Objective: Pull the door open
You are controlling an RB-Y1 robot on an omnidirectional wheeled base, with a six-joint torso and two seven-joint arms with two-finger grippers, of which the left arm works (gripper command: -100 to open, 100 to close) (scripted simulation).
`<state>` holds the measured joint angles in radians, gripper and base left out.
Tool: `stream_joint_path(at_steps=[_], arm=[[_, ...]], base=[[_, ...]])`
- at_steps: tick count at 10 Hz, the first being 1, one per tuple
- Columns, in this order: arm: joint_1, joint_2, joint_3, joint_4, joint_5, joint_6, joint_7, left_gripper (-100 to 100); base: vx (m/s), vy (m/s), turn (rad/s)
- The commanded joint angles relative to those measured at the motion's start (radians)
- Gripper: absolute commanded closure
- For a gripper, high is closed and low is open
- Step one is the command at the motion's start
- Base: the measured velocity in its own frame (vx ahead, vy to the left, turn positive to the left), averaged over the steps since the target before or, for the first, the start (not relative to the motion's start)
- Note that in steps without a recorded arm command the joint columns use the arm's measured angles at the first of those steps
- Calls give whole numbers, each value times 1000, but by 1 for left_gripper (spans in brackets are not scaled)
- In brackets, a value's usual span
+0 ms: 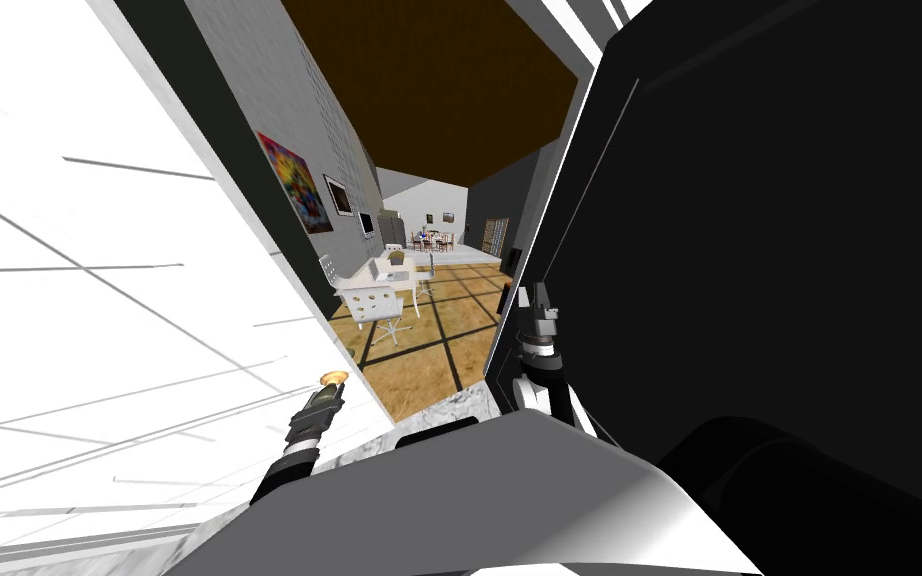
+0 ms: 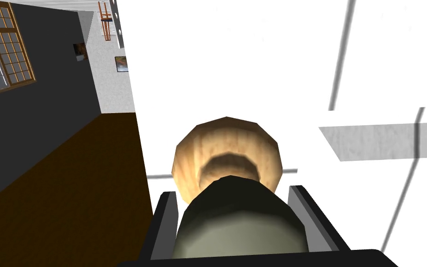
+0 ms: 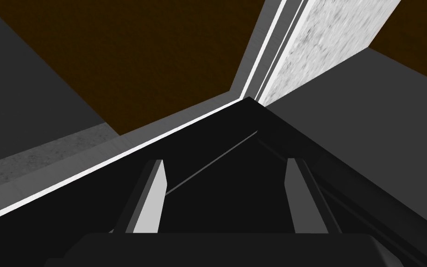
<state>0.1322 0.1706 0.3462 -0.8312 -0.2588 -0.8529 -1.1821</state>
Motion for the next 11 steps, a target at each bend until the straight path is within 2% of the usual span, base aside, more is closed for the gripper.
stream_joint_path(at_steps=[1, 7, 10, 11], arm=[[-2, 1, -6, 1, 9, 0, 33, 100], [-10, 5, -30, 6, 47, 1, 163, 100], [-16, 9, -47, 10, 74, 2, 248, 100], [-16, 9, -47, 10, 74, 2, 253, 100]], base=[[-18, 3, -21], [-34, 9, -22], [-42, 10, -26], [-36, 11, -17]])
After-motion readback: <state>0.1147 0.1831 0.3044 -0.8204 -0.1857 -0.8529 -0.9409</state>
